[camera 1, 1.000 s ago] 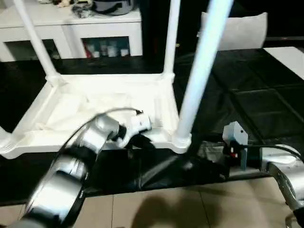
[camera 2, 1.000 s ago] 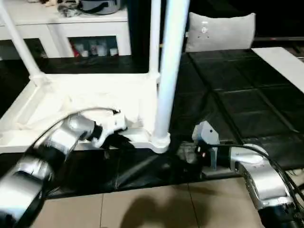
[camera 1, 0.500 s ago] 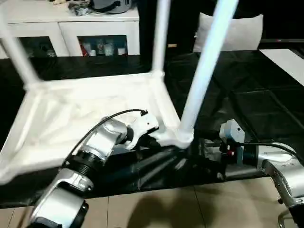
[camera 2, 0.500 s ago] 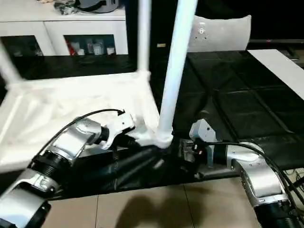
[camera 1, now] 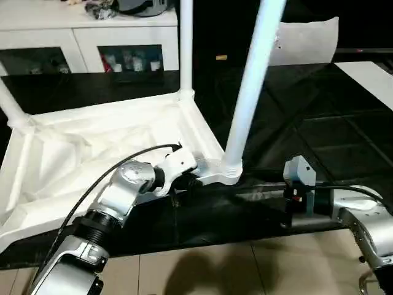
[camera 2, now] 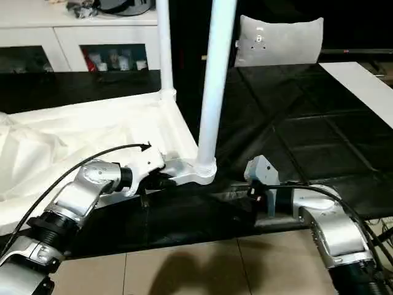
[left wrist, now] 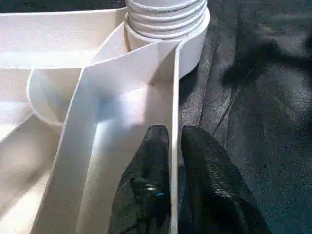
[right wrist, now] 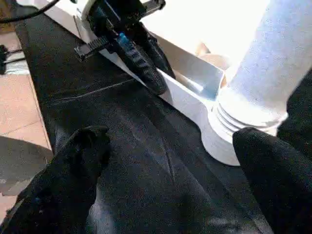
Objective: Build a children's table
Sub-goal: Rotate table base, then rotate leg to tighten
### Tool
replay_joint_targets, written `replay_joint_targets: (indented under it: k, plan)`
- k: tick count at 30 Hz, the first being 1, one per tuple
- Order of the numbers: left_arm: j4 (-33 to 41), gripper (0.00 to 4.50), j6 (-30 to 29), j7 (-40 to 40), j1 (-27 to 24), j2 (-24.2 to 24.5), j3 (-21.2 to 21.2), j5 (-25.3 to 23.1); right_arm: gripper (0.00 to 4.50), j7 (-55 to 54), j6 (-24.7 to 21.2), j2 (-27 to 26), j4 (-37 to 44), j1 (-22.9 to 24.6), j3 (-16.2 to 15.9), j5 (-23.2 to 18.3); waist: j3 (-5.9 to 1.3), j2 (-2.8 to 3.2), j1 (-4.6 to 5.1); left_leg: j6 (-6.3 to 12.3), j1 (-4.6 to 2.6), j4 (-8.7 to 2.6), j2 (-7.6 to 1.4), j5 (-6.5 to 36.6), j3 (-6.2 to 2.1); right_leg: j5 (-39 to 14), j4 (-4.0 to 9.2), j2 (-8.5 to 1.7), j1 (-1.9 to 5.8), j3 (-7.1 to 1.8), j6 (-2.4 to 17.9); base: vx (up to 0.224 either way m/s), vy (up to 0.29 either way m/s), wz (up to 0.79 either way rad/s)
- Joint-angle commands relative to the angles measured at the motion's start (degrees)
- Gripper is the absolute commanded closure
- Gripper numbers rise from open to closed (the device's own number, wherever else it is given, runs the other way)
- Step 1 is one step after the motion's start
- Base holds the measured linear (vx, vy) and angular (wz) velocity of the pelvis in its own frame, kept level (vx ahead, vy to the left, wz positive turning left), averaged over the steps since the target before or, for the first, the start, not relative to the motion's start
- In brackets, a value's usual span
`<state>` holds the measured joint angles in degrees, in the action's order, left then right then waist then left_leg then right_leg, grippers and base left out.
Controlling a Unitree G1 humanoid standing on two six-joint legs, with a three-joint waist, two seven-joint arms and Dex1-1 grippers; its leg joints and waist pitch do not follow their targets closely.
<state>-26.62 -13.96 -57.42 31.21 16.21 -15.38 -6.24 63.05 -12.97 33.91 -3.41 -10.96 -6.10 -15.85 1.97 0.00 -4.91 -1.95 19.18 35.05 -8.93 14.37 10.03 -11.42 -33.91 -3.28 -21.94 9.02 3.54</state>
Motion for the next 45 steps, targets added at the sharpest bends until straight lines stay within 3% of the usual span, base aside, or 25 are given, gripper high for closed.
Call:
replay_joint_targets:
  k: [1,4,7,12,13,15,16,18,22,28,31,33,38,41,42,45]
  plan:
    - [-2.59,3.45,2.68,-0.94,1.34,0.68,0.51,0.12,0.0,0.67,0.12,0.62,-0.17,-0.38,0.57,-0.3,-3.05,-0.67,-0.49,8.72,0.64,-3.62,-5.34,-1.1,-2.47,-12.49,4.79,-7.28,3.23,-4.91,3.18,0.0,0.0,0.0]
    - [-5.6,3.45,4.59,-2.23,2.51,1.14,0.02,0.07,0.0,0.98,-0.12,0.72,-0.22,-0.46,0.53,-0.49,-3.04,-0.83,-0.86,8.51,0.69,-3.6,-5.01,-0.94,-2.28,-12.59,4.79,-7.35,3.42,-5.01,2.93,0.0,0.0,0.0]
    - [-9.1,3.45,6.75,-3.71,3.91,1.68,-0.83,-0.1,0.0,1.08,-0.24,0.7,-0.14,-0.41,0.47,-0.56,-2.98,-0.81,-1.18,7.91,0.69,-3.73,-5.34,-0.84,-2.4,-12.74,4.69,-7.6,3.48,-5.03,3.04,0.0,0.0,0.0]
    - [-14.05,3.45,8.74,-3.15,6.32,1.03,-0.74,-0.08,0.0,0.77,-0.46,0.66,0.4,-0.09,0.48,-0.83,-2.89,-0.87,-1.25,7.21,0.59,-3.8,-5.17,0.11,-2.3,-14.12,4.98,-7.52,3.45,-4.98,2.36,0.0,0.0,0.0]
    - [-14.05,3.71,8.74,-3.15,6.32,1.03,-0.74,-0.08,0.0,0.77,-0.46,0.66,0.4,-0.09,0.48,-0.83,-2.86,-0.88,-1.3,7.19,0.63,-3.82,-5.09,0.24,-2.3,-14.53,5.07,-7.55,3.52,-4.97,2.2,0.0,0.0,0.0]
    - [-15.46,3.81,9.32,-2.18,6.98,0.78,-1.03,-0.69,0.0,0.69,-0.52,0.68,0.56,0.03,0.52,-0.9,-2.8,-0.9,-1.56,6.85,0.58,-3.86,-4.97,0.61,-2.23,-16.1,5.3,-7.46,3.5,-4.92,1.36,0.0,0.0,0.0]
    - [-16.37,3.81,9.66,-1.62,7.38,0.6,-1.24,-1.08,0.0,0.61,-0.6,0.71,0.7,0.08,0.57,-0.96,-2.86,0.09,-1.77,6.52,0.53,-3.89,-5.1,0.65,-2.37,-15.87,5.22,-7.6,3.49,-4.93,1.51,0.0,0.0,0.0]
    - [-17.47,4.03,9.81,-1.57,7.77,0.45,-1.36,-1.25,0.0,0.27,-0.62,0.57,0.89,-0.02,0.87,-1.08,-2.88,-0.4,-1.62,6.44,0.52,-3.92,-5.15,0.82,-2.4,-15.16,5.27,-7.39,3.48,-4.89,1.4,0.0,0.0,0.0]
    - [-19.82,4.3,12.04,-2.57,8.38,0.35,-1.38,-0.98,0.0,-2.05,-1.5,-1.07,0.53,-1.54,3.27,-2.64,-2.93,-0.5,-1.66,6.51,0.63,-3.87,-4.96,0.76,-2.34,-14.81,5.3,-7.49,3.57,-4.92,1.37,0.0,0.0,0.0]
    - [-19.07,4.47,15.51,-7.19,7.64,1.95,-3.1,-1.04,0.0,-4.05,-1.73,-2.36,-4.38,-5.47,6.0,-3.89,-3.07,-0.39,-1.58,5.88,0.49,-3.94,-5.21,0.41,-2.39,-14.34,5.09,-7.69,3.5,-5.05,2.27,0.0,0.0,0.0]
    - [-17.97,4.49,17.1,-9.82,7.01,2.67,-3.6,-0.47,0.19,-3.03,-0.74,-1.99,-5.83,-6.2,5.63,-3.5,-3.29,-0.3,-1.76,6.46,0.65,-3.79,-5.39,-1.36,-2.38,-10.13,4.35,-7.8,3.64,-5.21,3.55,0.0,0.0,0.0]
    - [-14.18,4.5,18.89,-15.95,5.2,4.24,-4.27,1.71,0.3,-0.14,1.72,-1.52,-8.86,-7.77,4.68,-3.04,-3.41,-0.46,-1.83,6.83,0.65,-3.73,-5.64,-2.35,-2.38,-7.57,3.79,-7.88,3.57,-5.24,4.63,0.0,0.0,0.0]
    - [-8.8,4.5,18.64,-21.31,3.11,6.51,-5.19,3.69,0.75,6.48,1.96,-0.5,-11.52,-9.35,2.43,-3.56,-3.36,-0.07,-2.55,7.71,0.52,-3.61,-6.2,-2.98,-2.24,-5.74,3.18,-7.97,3.38,-5.23,6.56,0.0,0.0,0.0]
    - [-6.52,4.5,18.66,-22.96,2.32,7.46,-5.81,4.11,0.93,8.91,1.98,-0.59,-13.22,-10.29,0.72,-2.71,-3.26,-0.03,-3.29,7.15,0.36,-3.68,-6.26,-2.12,-2.2,-7.17,3.33,-8.09,3.27,-5.29,6.44,0.0,0.0,0.0]
    - [-6.23,4.5,18.64,-23.13,2.27,7.48,-5.87,4.17,0.93,9.74,1.96,-0.77,-13.81,-10.69,0.24,-2.57,-3.24,-0.29,-3.22,6.94,0.48,-3.77,-6.24,-2.0,-2.24,-7.67,3.38,-8.1,3.4,-5.25,6.3,0.0,0.0,0.0]
    - [-5.35,4.5,18.51,-23.42,1.96,7.45,-5.77,4.39,1.28,12.34,2.08,-1.37,-15.58,-11.83,-1.17,-2.48,-3.18,-0.22,-3.36,5.96,0.45,-3.78,-5.9,-0.93,-2.06,-10.76,3.82,-8.02,3.43,-5.21,5.53,0.0,0.0,0.0]
